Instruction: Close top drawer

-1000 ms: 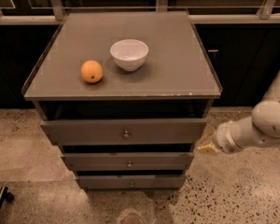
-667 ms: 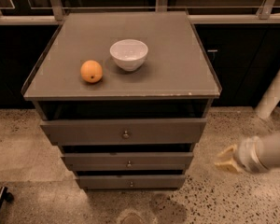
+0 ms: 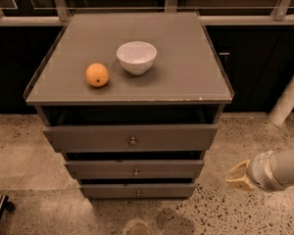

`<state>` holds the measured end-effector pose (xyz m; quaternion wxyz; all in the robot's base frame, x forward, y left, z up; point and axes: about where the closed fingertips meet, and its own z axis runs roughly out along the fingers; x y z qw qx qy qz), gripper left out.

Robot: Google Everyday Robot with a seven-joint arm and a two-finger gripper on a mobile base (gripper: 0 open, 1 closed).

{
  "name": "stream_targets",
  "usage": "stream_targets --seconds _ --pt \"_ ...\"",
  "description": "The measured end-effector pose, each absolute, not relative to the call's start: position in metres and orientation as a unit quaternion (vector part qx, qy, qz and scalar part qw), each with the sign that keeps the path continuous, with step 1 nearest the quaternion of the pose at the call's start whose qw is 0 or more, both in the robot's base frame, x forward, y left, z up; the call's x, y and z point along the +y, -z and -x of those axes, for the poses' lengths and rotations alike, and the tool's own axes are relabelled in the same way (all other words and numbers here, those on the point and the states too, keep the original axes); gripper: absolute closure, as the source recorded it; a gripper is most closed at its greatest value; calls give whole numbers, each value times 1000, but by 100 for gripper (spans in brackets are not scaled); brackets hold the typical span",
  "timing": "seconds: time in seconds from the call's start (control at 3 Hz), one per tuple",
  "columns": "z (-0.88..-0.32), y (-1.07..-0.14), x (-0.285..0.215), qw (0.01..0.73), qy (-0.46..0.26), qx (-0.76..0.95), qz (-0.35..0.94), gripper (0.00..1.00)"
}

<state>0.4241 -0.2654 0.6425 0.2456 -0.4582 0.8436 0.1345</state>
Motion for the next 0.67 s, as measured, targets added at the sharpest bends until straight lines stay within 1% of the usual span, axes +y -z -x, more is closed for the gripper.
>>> stream_targets --seconds 0.67 --pt "-424 -643 -265 246 -134 844 458 12"
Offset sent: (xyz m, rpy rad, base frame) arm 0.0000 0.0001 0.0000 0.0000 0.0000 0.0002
